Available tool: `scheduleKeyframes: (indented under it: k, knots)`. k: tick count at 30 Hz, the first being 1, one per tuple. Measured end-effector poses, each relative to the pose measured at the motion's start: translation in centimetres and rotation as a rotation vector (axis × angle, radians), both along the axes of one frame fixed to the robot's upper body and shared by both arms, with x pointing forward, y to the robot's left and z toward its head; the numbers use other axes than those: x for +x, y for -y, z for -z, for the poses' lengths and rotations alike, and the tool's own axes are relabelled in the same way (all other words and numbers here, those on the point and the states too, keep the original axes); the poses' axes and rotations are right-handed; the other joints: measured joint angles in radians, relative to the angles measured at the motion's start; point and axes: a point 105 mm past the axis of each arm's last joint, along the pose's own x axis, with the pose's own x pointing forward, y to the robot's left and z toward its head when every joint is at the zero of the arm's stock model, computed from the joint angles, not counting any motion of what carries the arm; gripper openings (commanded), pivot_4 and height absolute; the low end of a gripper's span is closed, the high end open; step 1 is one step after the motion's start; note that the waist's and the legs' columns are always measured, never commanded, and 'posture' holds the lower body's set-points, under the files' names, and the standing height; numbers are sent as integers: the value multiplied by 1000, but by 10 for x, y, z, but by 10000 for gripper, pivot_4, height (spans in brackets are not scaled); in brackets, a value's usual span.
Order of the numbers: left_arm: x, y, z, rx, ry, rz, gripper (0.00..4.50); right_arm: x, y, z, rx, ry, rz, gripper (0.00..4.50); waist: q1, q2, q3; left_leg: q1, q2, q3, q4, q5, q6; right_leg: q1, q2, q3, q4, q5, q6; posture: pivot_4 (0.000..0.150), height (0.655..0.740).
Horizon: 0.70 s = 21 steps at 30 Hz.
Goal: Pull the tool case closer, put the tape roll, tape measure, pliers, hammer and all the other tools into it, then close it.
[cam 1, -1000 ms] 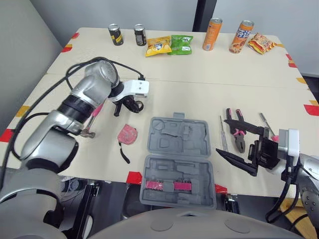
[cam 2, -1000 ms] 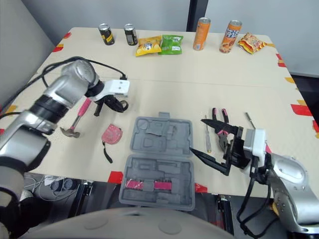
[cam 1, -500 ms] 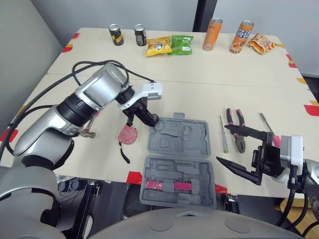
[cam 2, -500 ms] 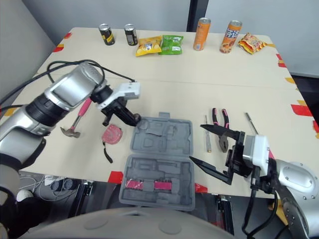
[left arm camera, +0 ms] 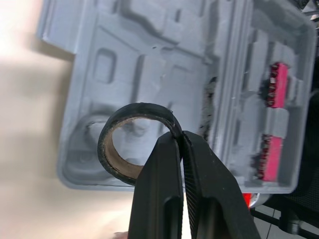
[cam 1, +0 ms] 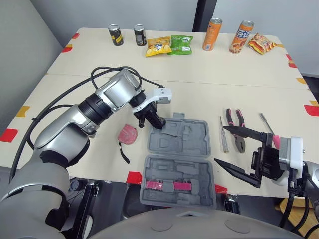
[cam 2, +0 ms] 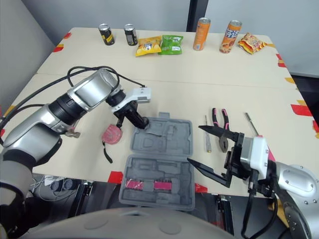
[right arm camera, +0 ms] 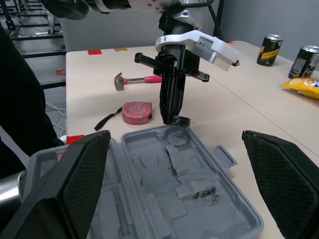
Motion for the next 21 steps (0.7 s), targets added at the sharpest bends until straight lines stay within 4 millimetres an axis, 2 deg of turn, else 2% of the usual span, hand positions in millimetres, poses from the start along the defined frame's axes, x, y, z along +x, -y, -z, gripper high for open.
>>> scheduleKeyframes:
  k: [21]
  knots:
    - [11,0,20,36,4,-28,377,-5,1,-1,-20,-11,12,45000,0,0,0,0,0,-1,0,0,0,1,0,-1,-1,0,0,1500,7400]
